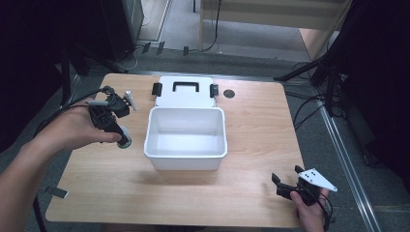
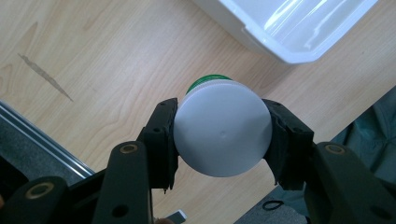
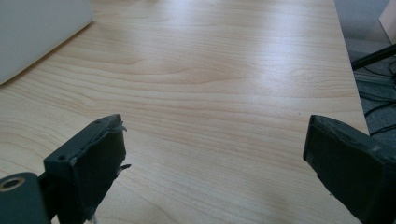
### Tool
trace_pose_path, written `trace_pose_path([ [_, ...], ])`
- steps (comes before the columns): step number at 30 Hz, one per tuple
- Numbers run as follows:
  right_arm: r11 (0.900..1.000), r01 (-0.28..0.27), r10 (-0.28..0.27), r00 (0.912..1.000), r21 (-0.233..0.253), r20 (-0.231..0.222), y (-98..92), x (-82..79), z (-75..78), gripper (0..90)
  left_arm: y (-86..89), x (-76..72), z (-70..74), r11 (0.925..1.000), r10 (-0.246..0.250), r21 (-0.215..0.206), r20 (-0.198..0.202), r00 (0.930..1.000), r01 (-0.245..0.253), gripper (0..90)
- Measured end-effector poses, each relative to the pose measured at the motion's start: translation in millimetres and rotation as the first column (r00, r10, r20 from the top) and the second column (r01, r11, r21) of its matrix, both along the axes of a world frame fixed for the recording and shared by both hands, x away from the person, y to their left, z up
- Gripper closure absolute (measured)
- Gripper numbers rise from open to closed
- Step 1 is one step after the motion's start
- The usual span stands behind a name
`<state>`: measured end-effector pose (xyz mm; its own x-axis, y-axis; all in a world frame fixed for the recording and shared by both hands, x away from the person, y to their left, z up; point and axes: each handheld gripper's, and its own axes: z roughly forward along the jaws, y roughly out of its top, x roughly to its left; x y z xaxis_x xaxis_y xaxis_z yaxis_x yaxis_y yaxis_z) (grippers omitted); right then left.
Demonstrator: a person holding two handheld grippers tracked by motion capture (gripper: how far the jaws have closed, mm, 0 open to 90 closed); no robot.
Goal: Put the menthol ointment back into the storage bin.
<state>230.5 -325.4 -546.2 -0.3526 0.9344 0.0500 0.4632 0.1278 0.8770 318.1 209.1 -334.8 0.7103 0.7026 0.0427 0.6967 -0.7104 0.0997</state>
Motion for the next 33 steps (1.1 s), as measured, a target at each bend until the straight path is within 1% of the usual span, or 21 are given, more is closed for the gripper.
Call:
trace_pose_path([
  [4,1.000,-0.002,0.002,1.0000,0.000,0.001,-0.1,0.0,0.0,6.0,-6.5,2.2,7.4,0.9999,-0.010,-0.002,0.008,0.9999,0.010,51.4],
  [8,1.000,-0.002,0.002,1.0000,0.001,0.001,-0.1,0.0,0.0,6.1,-14.3,3.1,11.8,0.9995,-0.028,-0.011,0.012,0.9995,0.028,51.4],
  [11,1.000,-0.003,0.003,1.0000,-0.001,0.002,-0.1,0.1,-0.1,6.0,-20.1,4.9,15.0,0.9994,-0.034,-0.008,0.015,0.9993,0.034,51.4],
  [13,1.000,-0.003,0.003,1.0000,0.000,0.002,0.0,0.1,-0.1,6.1,-23.7,6.3,17.1,0.9991,-0.039,-0.018,0.015,0.9991,0.039,51.4],
  [14,1.000,-0.003,0.003,1.0000,0.000,0.003,-0.1,0.2,-0.1,6.0,-25.9,7.0,17.7,0.9988,-0.046,-0.017,0.013,0.9989,0.046,51.4],
  [16,1.000,-0.003,0.003,1.0000,0.000,0.003,-0.1,0.2,-0.1,6.0,-30.2,8.3,18.5,0.9978,-0.067,0.001,0.010,0.9977,0.067,51.4],
  [17,1.000,-0.003,0.003,1.0000,-0.001,0.003,-0.2,0.2,-0.1,6.0,-32.6,8.5,18.7,0.9979,-0.065,-0.001,0.014,0.9978,0.065,51.4],
  [20,1.000,-0.005,0.005,1.0000,-0.001,0.003,-0.2,0.3,-0.1,6.0,-38.0,10.6,20.4,0.9969,-0.079,0.001,0.014,0.9968,0.079,51.4],
  [21,1.000,-0.005,0.005,1.0000,0.000,0.002,-0.1,0.2,-0.1,6.1,-40.1,10.7,20.6,0.9971,-0.076,0.001,0.013,0.9970,0.076,51.4],
  [26,1.000,-0.007,0.007,1.0000,0.001,-0.001,-0.3,0.4,-0.1,6.0,-48.2,13.8,19.5,0.9955,-0.095,0.000,0.017,0.9953,0.095,51.4],
  [30,1.000,-0.006,0.006,1.0000,0.003,-0.002,-0.2,0.2,0.0,6.0,-54.7,15.7,14.6,0.9952,-0.098,-0.002,0.018,0.9950,0.098,51.4],
  [31,1.000,-0.007,0.007,1.0000,0.002,0.000,-0.3,0.3,-0.1,6.0,-56.1,16.9,14.2,0.9941,-0.109,0.004,0.012,0.9940,0.109,51.4],
  [33,1.000,-0.006,0.006,1.0000,0.002,-0.002,-0.2,0.2,0.0,6.0,-60.1,17.0,12.2,0.9941,-0.109,0.000,0.019,0.9939,0.109,51.4],
])
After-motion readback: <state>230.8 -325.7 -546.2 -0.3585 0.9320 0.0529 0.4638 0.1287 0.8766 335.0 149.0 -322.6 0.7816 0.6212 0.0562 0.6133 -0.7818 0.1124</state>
